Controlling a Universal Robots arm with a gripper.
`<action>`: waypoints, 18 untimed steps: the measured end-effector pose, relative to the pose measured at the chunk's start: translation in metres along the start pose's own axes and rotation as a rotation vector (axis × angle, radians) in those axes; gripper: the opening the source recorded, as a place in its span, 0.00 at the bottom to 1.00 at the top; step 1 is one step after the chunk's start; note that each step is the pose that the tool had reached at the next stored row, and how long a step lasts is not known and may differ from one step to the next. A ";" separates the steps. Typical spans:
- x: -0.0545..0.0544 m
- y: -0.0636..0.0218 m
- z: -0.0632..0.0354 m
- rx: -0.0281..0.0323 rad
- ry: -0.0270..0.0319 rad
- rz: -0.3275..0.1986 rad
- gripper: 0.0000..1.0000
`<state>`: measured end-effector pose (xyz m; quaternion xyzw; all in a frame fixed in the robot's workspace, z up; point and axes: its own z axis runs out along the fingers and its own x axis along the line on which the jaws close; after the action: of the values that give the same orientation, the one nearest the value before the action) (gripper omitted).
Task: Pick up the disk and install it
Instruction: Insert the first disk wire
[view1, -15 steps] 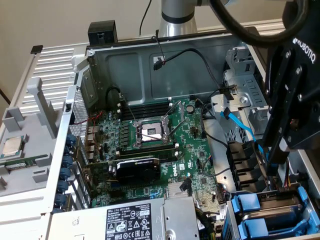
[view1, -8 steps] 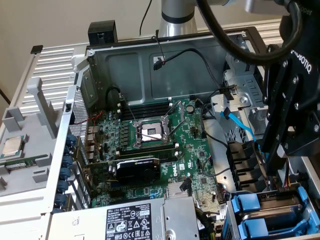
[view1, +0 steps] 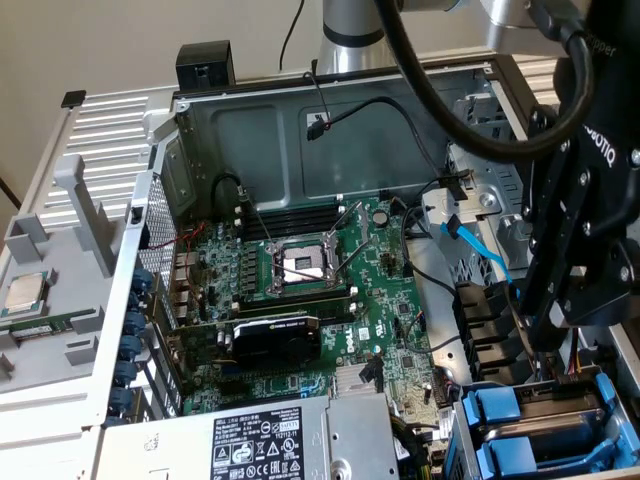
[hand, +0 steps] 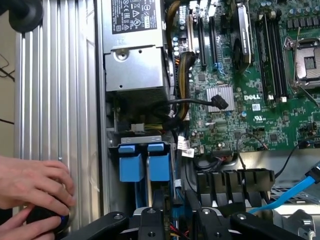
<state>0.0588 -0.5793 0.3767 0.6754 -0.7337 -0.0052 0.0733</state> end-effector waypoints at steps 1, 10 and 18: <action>0.000 -0.0001 0.0008 0.0000 0.0000 0.000 0.31; 0.000 -0.0005 0.0043 0.0000 0.0002 0.000 0.31; 0.000 -0.0005 0.0047 0.0000 0.0001 0.000 0.22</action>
<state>0.0588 -0.5793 0.3720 0.6754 -0.7337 -0.0052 0.0733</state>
